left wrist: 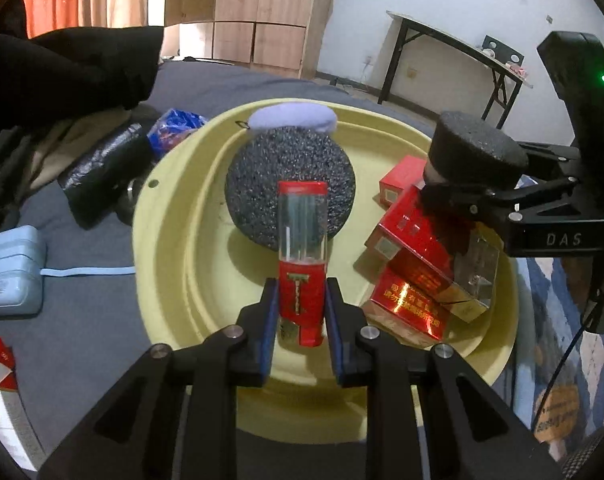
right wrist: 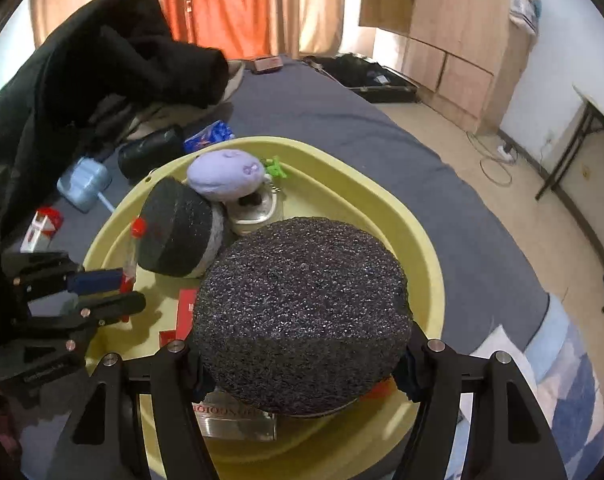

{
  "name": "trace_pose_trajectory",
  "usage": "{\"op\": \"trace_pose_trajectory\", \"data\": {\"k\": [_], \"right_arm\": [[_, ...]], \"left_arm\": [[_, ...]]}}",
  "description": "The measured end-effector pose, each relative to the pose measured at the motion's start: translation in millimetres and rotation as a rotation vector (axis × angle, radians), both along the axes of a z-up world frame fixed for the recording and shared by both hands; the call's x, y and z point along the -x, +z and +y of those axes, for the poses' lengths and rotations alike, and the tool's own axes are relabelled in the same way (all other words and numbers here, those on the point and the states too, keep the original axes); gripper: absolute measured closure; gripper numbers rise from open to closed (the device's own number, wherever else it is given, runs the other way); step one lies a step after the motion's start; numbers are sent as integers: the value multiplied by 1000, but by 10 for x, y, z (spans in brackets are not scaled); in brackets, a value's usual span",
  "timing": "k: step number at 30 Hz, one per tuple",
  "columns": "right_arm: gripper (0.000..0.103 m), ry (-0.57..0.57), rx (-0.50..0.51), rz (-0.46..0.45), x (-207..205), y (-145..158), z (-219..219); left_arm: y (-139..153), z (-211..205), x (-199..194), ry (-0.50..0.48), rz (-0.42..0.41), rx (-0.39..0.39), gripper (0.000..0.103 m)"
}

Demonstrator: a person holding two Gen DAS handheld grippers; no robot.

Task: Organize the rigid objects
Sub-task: 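Carry the bottle and foam cylinder over the yellow tray and open both tools, then grasp the Huang Shan box with the left tool while the right tool grasps the red-and-white box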

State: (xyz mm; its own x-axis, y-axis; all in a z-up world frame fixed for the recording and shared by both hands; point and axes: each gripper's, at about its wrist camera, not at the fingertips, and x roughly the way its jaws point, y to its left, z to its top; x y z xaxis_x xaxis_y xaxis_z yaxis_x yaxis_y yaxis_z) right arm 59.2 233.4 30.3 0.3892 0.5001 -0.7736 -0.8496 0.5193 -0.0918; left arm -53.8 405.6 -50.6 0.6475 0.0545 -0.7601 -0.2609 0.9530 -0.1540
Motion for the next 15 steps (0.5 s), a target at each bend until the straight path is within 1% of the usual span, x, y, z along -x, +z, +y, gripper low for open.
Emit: {"op": "trace_pose_trajectory", "data": {"k": [2, 3, 4, 5, 7, 8, 9, 10, 11, 12, 13, 14, 15], "right_arm": [[34, -5, 0, -4, 28, -73, 68], [28, -13, 2, -8, 36, -70, 71], [15, -24, 3, -14, 45, -66, 80], [11, -35, -10, -11, 47, -49, 79], [6, -55, -59, -21, 85, 45, -2], [3, -65, -73, -25, 106, 97, -70], [0, -81, -95, -22, 111, 178, -135], [0, -91, -113, -18, 116, 272, -229], [0, -105, -127, -25, 118, 396, -350], [0, -120, -137, -35, 125, 491, -473], [0, -143, -160, -45, 132, 625, -685], [0, -166, -178, -50, 148, 725, -883], [0, -220, -210, -64, 173, 859, -1225]], "left_arm": [[-20, -19, -11, 4, 2, -9, 79], [-17, -27, -10, 7, 3, -10, 78], [-12, -26, 2, 15, -5, -2, 73], [-6, -14, 18, 23, -12, -1, 67], [88, -14, 91, 35, -58, 7, 33], [154, -11, 138, 42, -89, 4, 26], [236, -6, 186, 58, -122, -4, 15], [331, -2, 226, 74, -153, -7, 8], [410, -10, 244, 78, -172, -7, 5], [504, -35, 237, 74, -191, -7, 0], [585, -76, 201, 56, -199, -1, 0], [651, -134, 139, 22, -194, 5, 0], [729, -243, 45, -35, -180, 14, 0]]}}
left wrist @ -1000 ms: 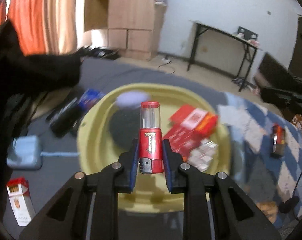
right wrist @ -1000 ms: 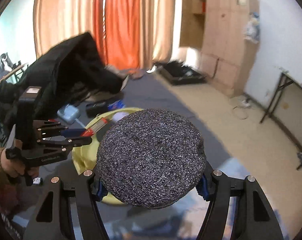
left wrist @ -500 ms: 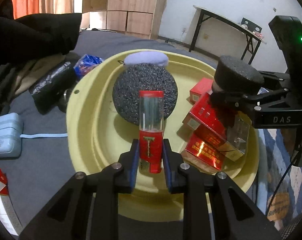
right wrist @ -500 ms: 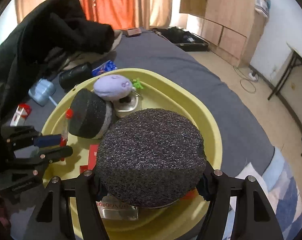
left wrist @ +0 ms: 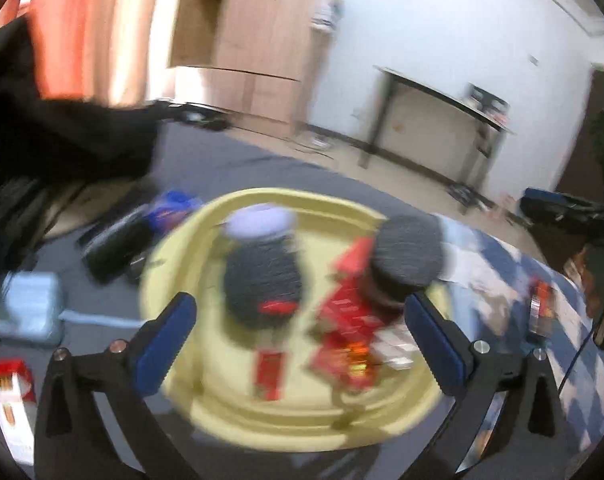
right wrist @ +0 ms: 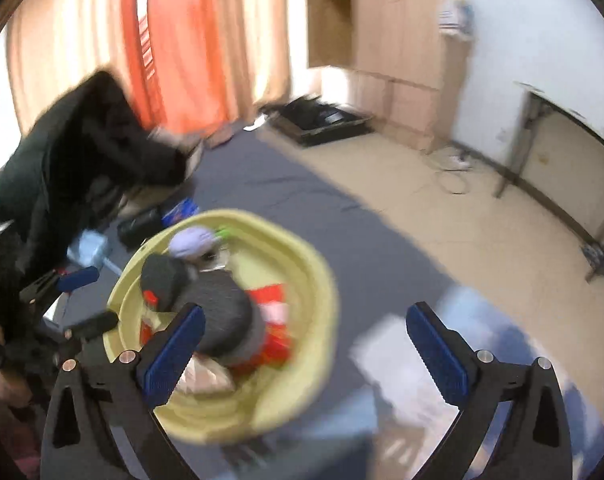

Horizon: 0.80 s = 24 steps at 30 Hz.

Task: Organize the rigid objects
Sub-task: 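Grasp the Huang Shan box with the left tool while the right tool grasps the red-and-white box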

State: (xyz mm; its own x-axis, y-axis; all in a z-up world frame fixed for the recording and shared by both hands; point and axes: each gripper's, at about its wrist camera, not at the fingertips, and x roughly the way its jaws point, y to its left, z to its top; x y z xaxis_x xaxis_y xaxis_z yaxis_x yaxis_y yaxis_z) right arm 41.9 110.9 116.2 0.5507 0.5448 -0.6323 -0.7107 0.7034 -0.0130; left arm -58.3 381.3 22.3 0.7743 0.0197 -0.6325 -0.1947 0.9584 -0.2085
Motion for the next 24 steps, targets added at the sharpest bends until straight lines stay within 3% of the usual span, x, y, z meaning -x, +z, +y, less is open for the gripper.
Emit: {"op": "trace_pose_trajectory", "data": {"k": [2, 5, 7, 11, 14, 17, 22, 24], "right_arm": [[0, -69, -33, -24, 76, 135, -507], [0, -204, 24, -97, 252, 131, -1357], [0, -259, 97, -103, 325, -64, -1818], [0, -262, 177, -73, 391, -577, -2428], [0, -219, 141, -2, 341, -843, -2598], [0, -211, 114, 19, 267, -1019, -2622], [0, -158, 81, 26, 110, -1120, -2713], [0, -109, 60, 18, 71, -1178, -2701]], "left_arm": [[104, -201, -141, -84, 15, 8, 0], [249, -723, -425, -207, 18, 10, 0], [277, -1191, -668, -315, 66, 42, 0], [247, -2119, -958, -498, 115, 69, 0], [86, -2739, -1158, -581, 185, -5, 0], [-58, -3060, -1315, -609, 226, -67, 0], [-242, -3268, -1490, -621, 278, -83, 0], [-333, -3305, -1537, -648, 309, -57, 0]]}}
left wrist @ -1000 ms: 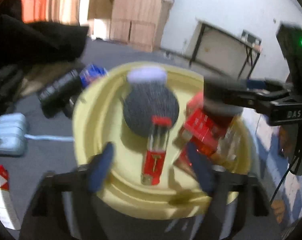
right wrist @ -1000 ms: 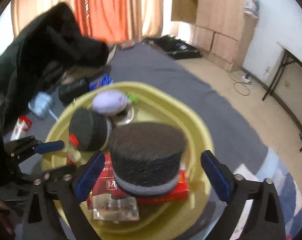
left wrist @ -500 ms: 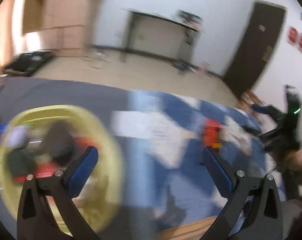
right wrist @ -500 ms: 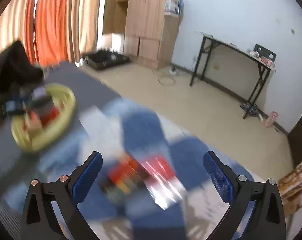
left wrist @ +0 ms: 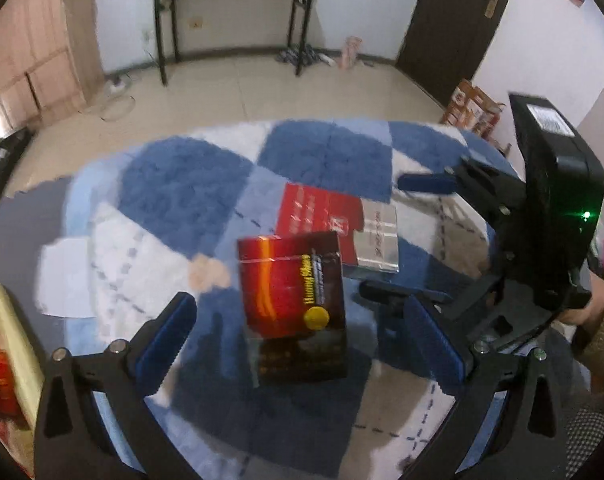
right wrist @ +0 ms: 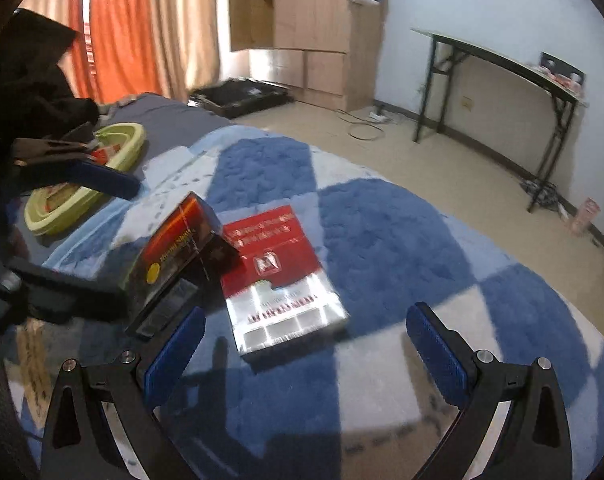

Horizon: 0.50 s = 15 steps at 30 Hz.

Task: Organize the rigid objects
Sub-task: 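Grasp the Huang Shan box with the left tool while the right tool grasps the red-and-white box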

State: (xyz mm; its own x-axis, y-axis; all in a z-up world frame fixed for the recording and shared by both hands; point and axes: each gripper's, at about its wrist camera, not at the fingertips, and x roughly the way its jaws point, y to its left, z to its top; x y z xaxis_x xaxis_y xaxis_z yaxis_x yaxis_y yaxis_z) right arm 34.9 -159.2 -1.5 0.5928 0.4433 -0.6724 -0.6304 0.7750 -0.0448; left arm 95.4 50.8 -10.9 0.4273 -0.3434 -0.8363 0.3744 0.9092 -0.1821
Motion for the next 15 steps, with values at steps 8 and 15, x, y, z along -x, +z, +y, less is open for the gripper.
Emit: {"op": "trace_pose_trajectory", "data": {"k": [8, 15], "right_arm": [[19, 15, 75, 14, -515, -142, 121], [48, -40, 44, 1, -430, -67, 267]], "left_arm": [[-140, 61, -58, 23, 24, 21, 46], [179, 333, 127, 35, -58, 72, 46]]}}
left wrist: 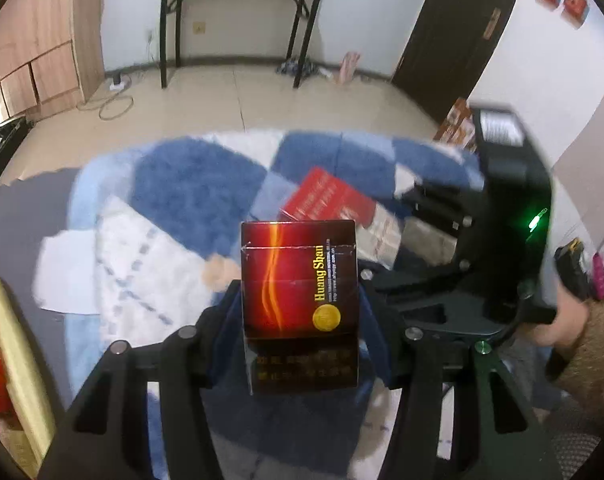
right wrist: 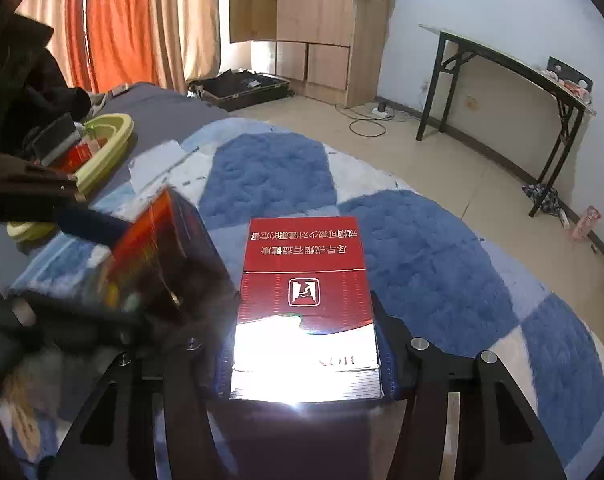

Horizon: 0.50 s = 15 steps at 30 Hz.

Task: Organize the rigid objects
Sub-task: 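Grasp the Huang Shan box with the left tool while the right tool grasps the red-and-white box, then carry both boxes over the yellow tray and open both tools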

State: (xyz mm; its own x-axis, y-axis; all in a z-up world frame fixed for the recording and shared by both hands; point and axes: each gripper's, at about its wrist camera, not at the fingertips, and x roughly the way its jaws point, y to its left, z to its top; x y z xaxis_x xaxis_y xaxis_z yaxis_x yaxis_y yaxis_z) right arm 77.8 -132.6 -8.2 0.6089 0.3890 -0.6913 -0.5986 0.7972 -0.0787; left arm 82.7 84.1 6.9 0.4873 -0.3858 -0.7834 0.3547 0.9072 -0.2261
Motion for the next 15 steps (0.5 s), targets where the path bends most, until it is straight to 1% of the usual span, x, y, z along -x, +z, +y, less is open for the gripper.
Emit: {"op": "trace_pose_trajectory", "data": {"k": [1, 3, 5, 7, 9, 10, 11, 13, 15], "right_arm": [[48, -6, -8, -6, 31, 15, 11], [48, -5, -36, -2, 104, 100, 12], [48, 15, -49, -18, 205, 283, 60], [48, 49, -55, -44, 313, 482, 155], [48, 139, -25, -92, 470, 733, 404], [48, 163, -23, -112, 525, 815, 487], [48, 196, -34, -125, 585, 942, 644], [48, 252, -64, -140, 671, 1128, 930], [48, 307, -81, -138, 730, 1253, 1230]], "left_arm": [[134, 119, 73, 11, -26, 10, 46], [308, 325, 152, 38, -57, 22, 46], [543, 661, 352, 94, -117, 2, 46], [673, 1001, 539, 160, -147, -4, 46], [760, 1435, 738, 245, -152, 9, 46], [807, 1747, 871, 319, -159, -7, 46], [819, 1935, 952, 369, -165, -31, 46], [827, 2459, 1126, 492, -175, -100, 46], [778, 2793, 1202, 549, -150, -117, 46]]}}
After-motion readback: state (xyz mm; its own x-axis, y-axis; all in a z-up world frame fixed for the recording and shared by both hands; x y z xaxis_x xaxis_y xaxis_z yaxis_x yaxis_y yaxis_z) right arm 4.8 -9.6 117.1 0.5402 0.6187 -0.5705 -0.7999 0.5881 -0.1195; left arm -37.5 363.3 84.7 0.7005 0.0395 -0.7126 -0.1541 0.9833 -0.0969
